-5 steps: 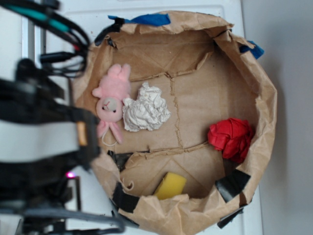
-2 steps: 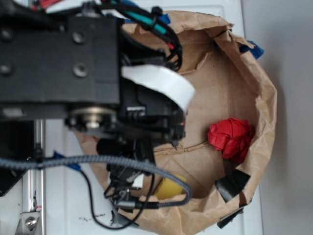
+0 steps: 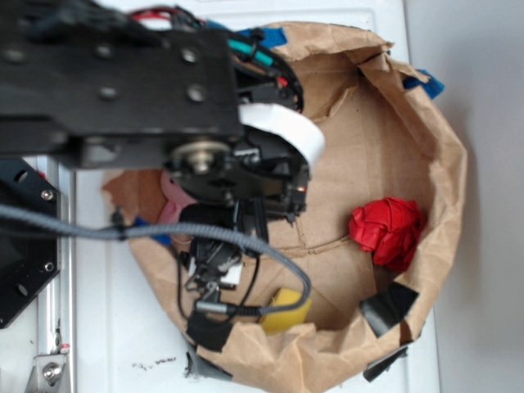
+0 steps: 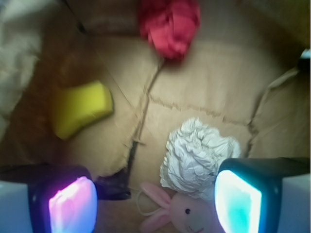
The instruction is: Grab the white paper.
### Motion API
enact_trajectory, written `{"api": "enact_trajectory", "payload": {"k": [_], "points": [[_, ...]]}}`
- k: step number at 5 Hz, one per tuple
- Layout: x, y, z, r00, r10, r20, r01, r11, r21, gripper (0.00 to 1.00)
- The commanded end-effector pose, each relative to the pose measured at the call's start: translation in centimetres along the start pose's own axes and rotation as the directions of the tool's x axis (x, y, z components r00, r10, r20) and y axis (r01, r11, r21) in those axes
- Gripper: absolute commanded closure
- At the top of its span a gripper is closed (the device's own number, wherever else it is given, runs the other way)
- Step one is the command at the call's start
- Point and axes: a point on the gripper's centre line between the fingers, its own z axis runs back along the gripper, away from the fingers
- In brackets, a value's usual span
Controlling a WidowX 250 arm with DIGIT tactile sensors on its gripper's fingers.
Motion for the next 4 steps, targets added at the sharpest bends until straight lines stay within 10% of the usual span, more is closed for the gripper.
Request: {"api": "enact_trajectory", "payload": {"k": [1, 3, 4], "points": [[0.8, 0.9, -4.1, 1.0, 0.015, -0.008, -0.015, 1.0, 0.0, 0.0], [0.5, -0.3, -8.1, 0.997, -0.021, -0.072, 0.026, 0.997, 0.069, 0.0], [0.6, -0.5, -8.0, 0.999, -0.021, -0.047, 0.025, 0.996, 0.083, 0.68]]}}
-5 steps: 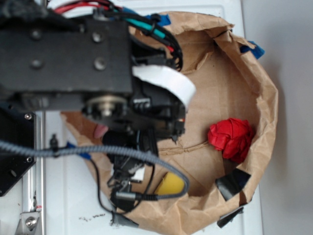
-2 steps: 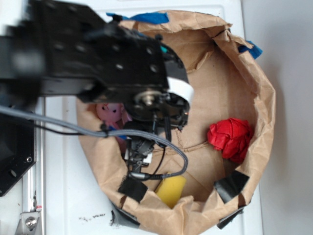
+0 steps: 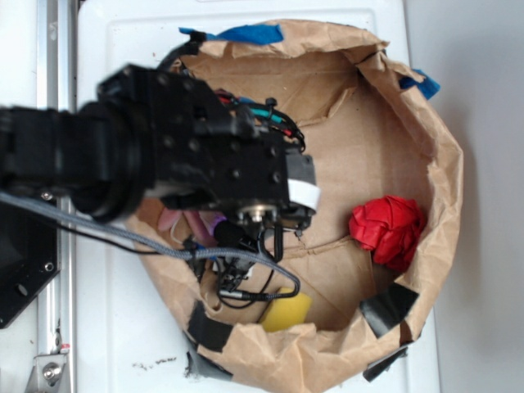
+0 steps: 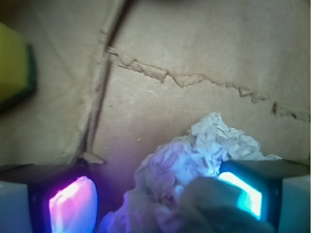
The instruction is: Grab the white paper.
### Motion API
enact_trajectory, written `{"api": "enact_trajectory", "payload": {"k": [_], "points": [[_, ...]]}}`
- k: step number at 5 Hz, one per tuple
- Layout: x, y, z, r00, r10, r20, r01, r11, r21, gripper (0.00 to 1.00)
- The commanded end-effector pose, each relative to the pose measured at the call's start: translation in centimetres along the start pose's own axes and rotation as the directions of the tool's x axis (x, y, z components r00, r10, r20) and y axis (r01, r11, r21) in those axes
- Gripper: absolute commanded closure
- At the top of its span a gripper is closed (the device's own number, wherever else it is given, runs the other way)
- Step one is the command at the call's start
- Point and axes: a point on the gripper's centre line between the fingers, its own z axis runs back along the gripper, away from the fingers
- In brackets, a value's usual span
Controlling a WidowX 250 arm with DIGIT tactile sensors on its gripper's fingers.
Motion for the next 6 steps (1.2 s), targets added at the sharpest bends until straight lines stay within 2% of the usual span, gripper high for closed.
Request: {"api": "enact_trajectory", "payload": {"k": [1, 2, 3, 4, 5, 6], "points": [[0.3, -0.8, 0.4, 0.998, -0.037, 0.046, 0.035, 0.999, 0.035, 1.0], [0.3, -0.9, 0.6, 0.998, -0.045, 0.05, 0.043, 0.998, 0.038, 1.0], [0.4, -1.4, 2.5, 0.995, -0.049, 0.081, 0.045, 0.998, 0.051, 1.0], [1.2, -2.3, 7.5, 0.976, 0.137, 0.169, -0.147, 0.988, 0.046, 1.0], [1.6, -1.8, 12.7, 0.939, 0.303, 0.161, -0.284, 0.95, -0.128, 1.0], [1.7, -1.4, 16.7, 0.922, 0.352, 0.158, -0.335, 0.934, -0.128, 1.0]]}}
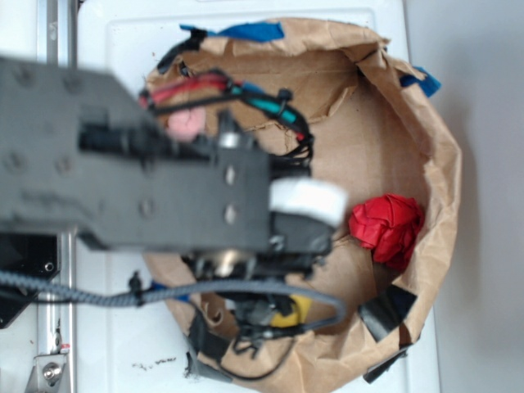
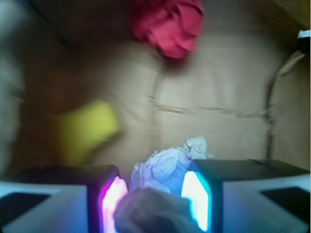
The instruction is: Grab the white paper.
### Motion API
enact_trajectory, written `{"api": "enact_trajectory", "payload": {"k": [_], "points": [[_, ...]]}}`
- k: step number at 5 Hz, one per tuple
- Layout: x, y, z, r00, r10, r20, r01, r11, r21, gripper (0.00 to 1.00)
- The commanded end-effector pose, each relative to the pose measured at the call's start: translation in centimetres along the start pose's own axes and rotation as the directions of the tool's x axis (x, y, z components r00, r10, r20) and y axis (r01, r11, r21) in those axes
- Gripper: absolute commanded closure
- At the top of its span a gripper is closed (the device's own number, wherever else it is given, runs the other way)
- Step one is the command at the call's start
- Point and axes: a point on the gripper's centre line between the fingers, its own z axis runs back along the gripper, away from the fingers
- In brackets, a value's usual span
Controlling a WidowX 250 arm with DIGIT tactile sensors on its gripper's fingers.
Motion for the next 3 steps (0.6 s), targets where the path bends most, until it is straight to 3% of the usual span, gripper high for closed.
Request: {"api": "enact_trajectory", "payload": {"k": [1, 3], "points": [[1.35, 0.38, 6.68, 0.991, 0.101, 0.086, -0.1, 0.995, -0.017, 1.0], [1.18, 0.67, 6.91, 0.99, 0.099, 0.103, -0.099, 0.995, -0.002, 1.0]]}}
